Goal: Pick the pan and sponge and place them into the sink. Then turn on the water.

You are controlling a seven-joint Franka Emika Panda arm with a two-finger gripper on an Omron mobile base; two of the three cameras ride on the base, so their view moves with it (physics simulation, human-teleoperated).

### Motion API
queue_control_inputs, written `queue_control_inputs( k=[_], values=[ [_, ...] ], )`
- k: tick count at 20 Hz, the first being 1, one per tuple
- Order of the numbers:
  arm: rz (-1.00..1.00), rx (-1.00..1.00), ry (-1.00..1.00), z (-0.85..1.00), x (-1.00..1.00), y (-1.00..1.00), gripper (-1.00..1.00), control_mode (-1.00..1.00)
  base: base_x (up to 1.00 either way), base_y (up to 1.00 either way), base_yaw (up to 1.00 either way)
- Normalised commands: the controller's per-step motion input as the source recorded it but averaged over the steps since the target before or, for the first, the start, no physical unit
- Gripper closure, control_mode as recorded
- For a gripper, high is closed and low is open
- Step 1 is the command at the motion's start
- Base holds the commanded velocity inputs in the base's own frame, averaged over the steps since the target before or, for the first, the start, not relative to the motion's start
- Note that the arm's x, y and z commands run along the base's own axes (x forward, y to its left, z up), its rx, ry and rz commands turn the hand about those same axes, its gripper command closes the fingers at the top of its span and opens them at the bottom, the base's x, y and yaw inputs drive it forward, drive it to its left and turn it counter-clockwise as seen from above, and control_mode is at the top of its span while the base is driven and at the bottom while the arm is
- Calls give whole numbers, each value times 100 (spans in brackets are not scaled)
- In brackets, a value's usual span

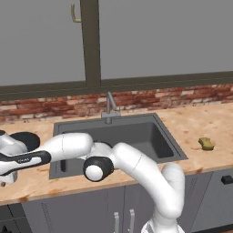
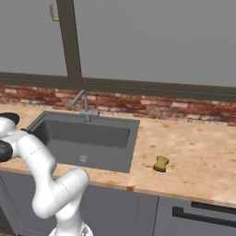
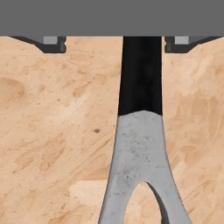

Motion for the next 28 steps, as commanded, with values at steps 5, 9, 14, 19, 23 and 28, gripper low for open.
queue_control_inputs(
  k=[5,9,14,19,23,28],
  values=[
    [10,-17,5,-20,0,9,100,-100,0,0,0],
    [4,-17,1,-11,-5,-2,100,-100,0,0,0],
    [0,-19,0,-12,-4,-4,100,-100,0,0,0],
    [0,-18,-3,-8,0,-6,100,-100,0,0,0],
    [-5,-17,-12,7,-6,-12,100,-100,0,0,0],
    [-7,-11,-5,17,-7,-34,100,-100,0,0,0]
  ],
)
